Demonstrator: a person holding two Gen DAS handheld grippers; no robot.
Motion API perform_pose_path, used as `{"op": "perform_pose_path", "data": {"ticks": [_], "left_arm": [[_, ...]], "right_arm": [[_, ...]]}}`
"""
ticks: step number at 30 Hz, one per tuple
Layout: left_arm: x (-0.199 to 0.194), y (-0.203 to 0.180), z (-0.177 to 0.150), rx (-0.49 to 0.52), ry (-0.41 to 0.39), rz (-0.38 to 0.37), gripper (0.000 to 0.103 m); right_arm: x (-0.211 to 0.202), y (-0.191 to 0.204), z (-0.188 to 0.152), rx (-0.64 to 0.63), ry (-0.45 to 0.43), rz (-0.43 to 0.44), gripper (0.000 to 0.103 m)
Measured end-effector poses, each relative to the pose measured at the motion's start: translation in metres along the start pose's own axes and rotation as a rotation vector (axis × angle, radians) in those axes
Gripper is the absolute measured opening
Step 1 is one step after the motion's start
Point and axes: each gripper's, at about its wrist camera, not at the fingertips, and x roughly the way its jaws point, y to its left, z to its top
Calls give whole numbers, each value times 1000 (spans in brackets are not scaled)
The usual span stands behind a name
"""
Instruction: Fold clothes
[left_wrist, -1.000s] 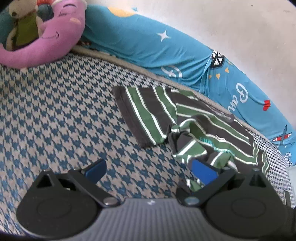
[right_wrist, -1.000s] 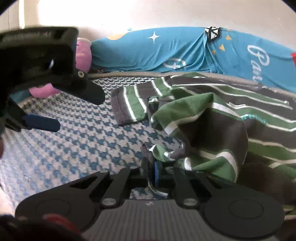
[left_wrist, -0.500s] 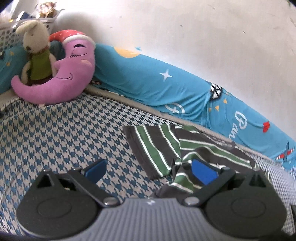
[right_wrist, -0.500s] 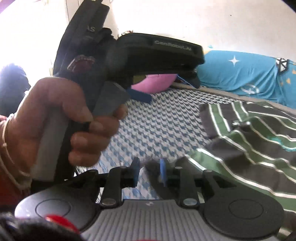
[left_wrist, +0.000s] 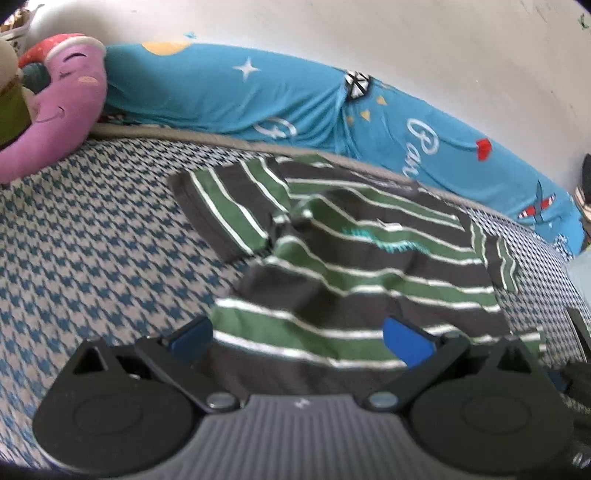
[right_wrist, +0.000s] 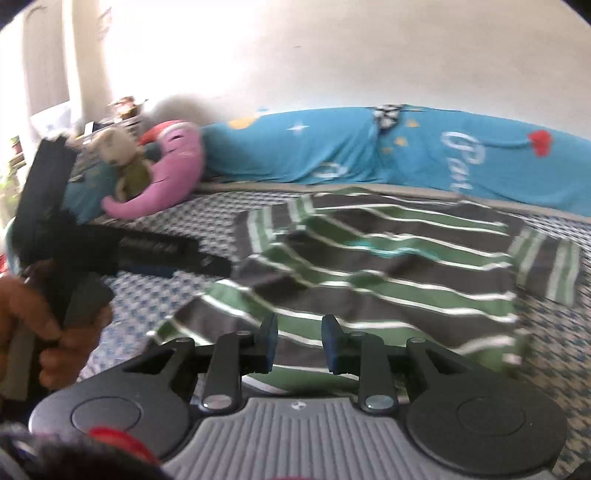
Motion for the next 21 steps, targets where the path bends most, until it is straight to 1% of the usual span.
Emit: {"op": "perform_pose_path", "data": {"ticks": [3, 13, 16, 20, 21], "left_arm": [[3, -9, -4, 17, 11, 1, 103], [5, -31, -17, 68, 32, -14, 102], [6, -36, -20, 91, 30, -14, 98], [8, -40, -22, 104, 36, -24, 96], [8, -40, -23, 107, 37, -25, 94]], "right_arm": [[-5, -11, -3, 26, 3, -29, 28], [-18, -23, -13, 26, 11, -90, 29], [-24, -31, -17, 43, 18, -119, 29], [-35, -40, -25, 52, 34, -170, 30], [-37, -42, -26, 53, 37, -185, 30]]}}
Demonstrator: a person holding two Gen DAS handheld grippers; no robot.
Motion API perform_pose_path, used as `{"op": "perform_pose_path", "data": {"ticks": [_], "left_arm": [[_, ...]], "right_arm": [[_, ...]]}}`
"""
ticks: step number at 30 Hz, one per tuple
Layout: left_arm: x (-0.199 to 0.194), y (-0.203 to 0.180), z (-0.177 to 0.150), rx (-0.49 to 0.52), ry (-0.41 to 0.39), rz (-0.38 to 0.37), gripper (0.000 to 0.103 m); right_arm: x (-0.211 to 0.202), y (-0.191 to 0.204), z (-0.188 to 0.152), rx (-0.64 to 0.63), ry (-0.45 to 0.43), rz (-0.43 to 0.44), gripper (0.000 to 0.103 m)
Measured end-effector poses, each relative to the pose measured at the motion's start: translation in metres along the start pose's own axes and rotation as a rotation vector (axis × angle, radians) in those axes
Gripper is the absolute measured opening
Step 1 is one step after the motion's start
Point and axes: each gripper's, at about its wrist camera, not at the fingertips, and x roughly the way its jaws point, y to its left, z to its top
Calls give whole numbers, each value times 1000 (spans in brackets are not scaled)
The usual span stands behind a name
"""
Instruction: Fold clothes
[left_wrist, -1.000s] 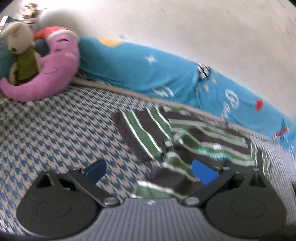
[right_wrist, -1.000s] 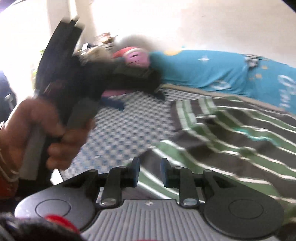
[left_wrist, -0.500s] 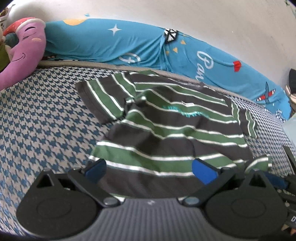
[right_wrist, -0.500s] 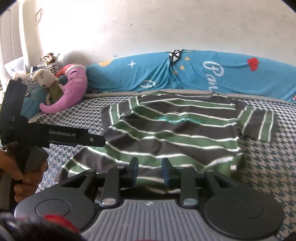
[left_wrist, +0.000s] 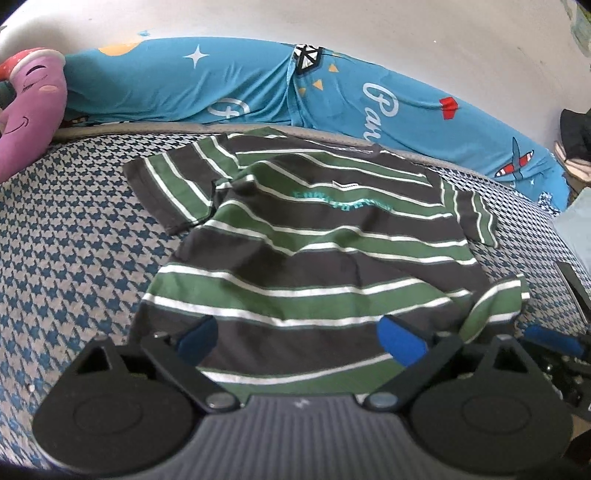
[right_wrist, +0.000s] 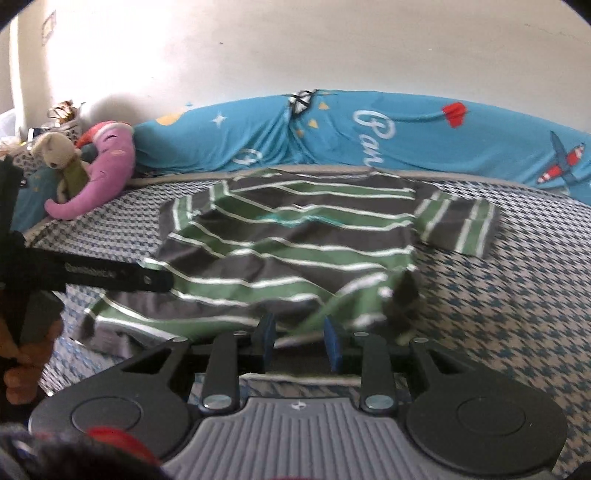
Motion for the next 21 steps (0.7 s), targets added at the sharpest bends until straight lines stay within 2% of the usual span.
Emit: {"op": "perform_pose_path", "data": {"ticks": [7, 10, 15, 21], "left_arm": [[9, -2, -2, -6, 22, -8, 83], [11, -3, -3, -8, 24, -16, 83], [16, -4, -4, -2, 30, -10, 83], [21, 3, -5, -21, 41, -13, 83]], "right_arm": [[2, -21, -12, 19, 34, -103, 37], [7, -30, -14, 52, 38, -133, 38], [15, -42, -12, 118, -4, -110, 42], [35, -47, -7, 124, -14, -116, 48]]}}
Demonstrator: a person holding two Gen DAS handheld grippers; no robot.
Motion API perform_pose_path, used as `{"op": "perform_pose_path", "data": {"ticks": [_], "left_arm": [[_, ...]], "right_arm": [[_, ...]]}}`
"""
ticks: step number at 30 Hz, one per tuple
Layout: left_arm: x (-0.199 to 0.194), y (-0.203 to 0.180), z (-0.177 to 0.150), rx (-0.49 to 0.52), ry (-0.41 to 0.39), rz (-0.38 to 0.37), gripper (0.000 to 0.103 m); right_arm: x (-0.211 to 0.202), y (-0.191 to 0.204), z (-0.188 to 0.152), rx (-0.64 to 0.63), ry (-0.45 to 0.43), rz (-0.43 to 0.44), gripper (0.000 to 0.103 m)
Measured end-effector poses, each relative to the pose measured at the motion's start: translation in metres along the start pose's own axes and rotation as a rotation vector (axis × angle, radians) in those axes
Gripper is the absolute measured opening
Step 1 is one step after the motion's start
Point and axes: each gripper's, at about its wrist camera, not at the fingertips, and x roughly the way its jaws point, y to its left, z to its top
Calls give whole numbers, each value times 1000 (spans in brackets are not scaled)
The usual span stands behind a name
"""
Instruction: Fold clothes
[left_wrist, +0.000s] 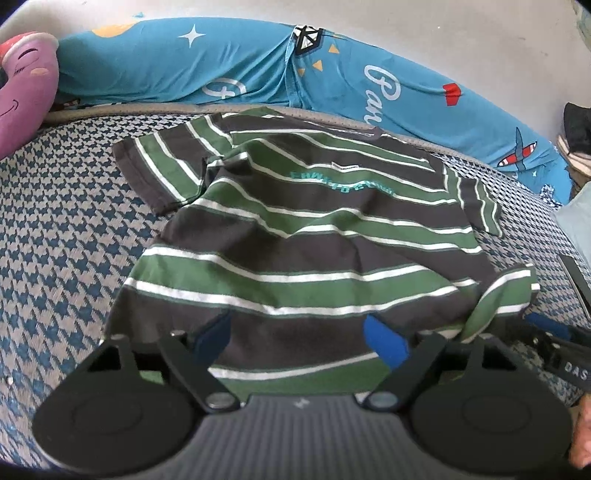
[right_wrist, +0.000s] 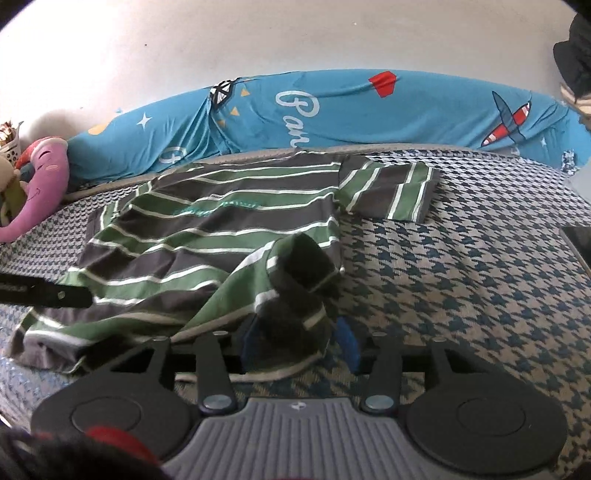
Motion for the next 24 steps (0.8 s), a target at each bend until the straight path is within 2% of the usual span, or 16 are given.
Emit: {"op": "perform_pose_path", "data": {"ticks": [5, 7, 8, 10, 13, 17, 20, 21, 24], "left_arm": [[3, 7, 2, -27, 1, 8, 83], [4, 11, 2, -43, 4, 12, 83], [5, 13, 2, -52, 6, 14, 83], [6, 16, 3, -67, 8, 19, 84], [4, 19, 3, -80, 1, 27, 86], [-2, 20, 5, -72, -23, 38, 89], [-11, 22, 6, -66, -50, 40, 93], [-14, 23, 6, -66, -57, 39, 94], [-21, 28, 5, -73, -62, 40, 94]], "right_arm": [[16, -4, 1, 46, 23, 21, 47], [16, -3, 1, 59, 24, 36, 31], [15, -1, 1, 59, 23, 42, 17], [8, 3, 2, 50, 16, 51, 10], [-10, 12, 5, 33, -4, 60, 8], [-54, 21, 12, 11, -55, 84, 8], [-91, 17, 11, 58, -117, 92, 8], [-100, 12, 7, 85, -127, 78, 8], [-104, 4, -5, 97, -118, -64, 8]]}}
